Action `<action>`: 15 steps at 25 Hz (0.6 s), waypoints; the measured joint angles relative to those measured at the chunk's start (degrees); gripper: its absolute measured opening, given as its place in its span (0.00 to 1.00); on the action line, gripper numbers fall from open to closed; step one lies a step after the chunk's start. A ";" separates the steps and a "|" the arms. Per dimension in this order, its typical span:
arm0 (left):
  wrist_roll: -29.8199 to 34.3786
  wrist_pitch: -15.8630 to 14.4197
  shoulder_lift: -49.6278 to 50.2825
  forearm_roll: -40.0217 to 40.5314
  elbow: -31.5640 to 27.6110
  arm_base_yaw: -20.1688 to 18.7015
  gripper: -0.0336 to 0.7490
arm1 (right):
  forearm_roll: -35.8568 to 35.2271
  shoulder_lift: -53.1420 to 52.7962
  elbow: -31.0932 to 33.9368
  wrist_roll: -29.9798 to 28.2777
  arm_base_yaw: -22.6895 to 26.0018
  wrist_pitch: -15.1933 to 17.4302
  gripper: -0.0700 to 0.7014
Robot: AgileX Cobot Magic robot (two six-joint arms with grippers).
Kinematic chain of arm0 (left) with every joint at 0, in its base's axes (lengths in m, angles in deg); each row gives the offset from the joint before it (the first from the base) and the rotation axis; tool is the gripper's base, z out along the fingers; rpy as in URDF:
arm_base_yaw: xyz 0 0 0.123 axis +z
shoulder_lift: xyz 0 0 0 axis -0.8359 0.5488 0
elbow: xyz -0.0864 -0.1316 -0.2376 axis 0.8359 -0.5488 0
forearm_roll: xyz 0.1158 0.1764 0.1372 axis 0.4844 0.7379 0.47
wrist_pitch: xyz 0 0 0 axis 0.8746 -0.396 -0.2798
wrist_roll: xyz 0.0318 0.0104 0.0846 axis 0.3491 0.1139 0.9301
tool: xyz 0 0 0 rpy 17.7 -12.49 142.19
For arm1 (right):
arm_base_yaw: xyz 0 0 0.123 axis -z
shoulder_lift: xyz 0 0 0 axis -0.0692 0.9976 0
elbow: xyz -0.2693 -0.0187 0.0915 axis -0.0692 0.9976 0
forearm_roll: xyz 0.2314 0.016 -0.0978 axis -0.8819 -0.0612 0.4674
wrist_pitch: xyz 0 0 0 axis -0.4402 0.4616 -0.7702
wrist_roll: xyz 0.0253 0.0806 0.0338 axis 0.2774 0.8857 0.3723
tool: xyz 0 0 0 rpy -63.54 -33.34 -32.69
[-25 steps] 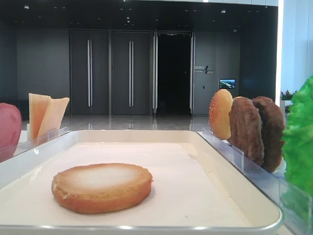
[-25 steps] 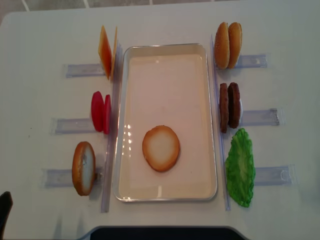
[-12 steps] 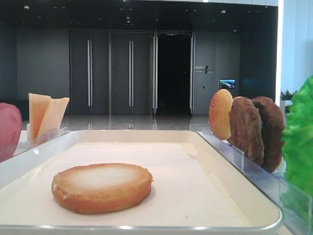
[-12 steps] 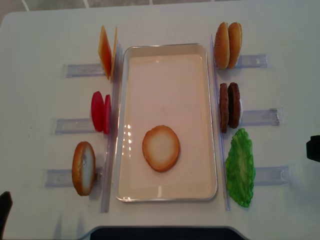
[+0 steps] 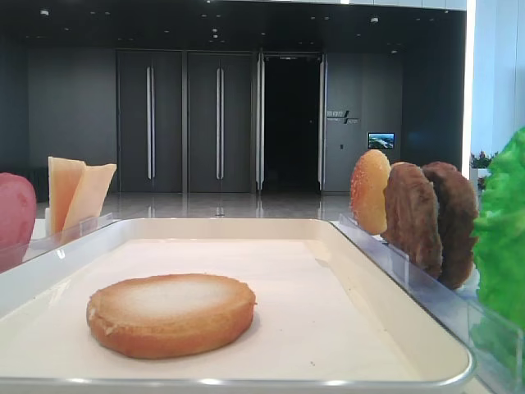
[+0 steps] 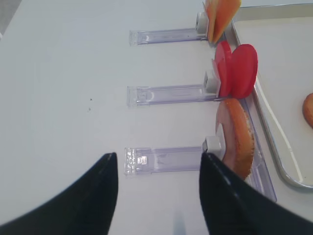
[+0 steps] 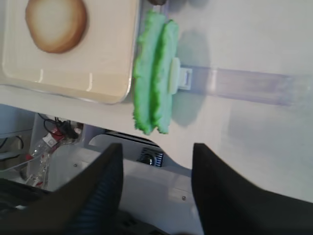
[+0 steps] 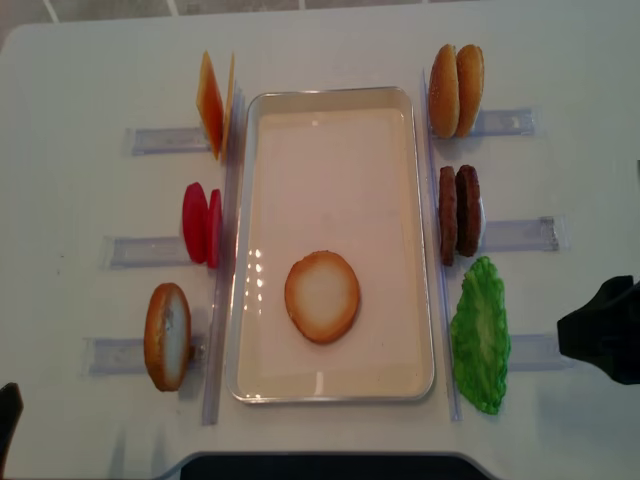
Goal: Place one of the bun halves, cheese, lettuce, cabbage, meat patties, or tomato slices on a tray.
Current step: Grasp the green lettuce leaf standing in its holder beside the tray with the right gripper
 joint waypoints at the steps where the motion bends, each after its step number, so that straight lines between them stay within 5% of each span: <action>1: 0.00 0.00 0.00 0.00 0.00 0.00 0.56 | 0.78 1.89 -0.19 1.82 -2.84 -1.00 0.54; 7: 0.00 0.00 0.00 -0.05 0.00 0.00 0.56 | 10.53 6.89 -0.49 15.40 -14.37 -4.65 0.54; 15: 0.00 0.00 0.00 -0.05 0.00 0.00 0.56 | 12.02 12.12 -0.49 18.65 -15.62 -8.95 0.64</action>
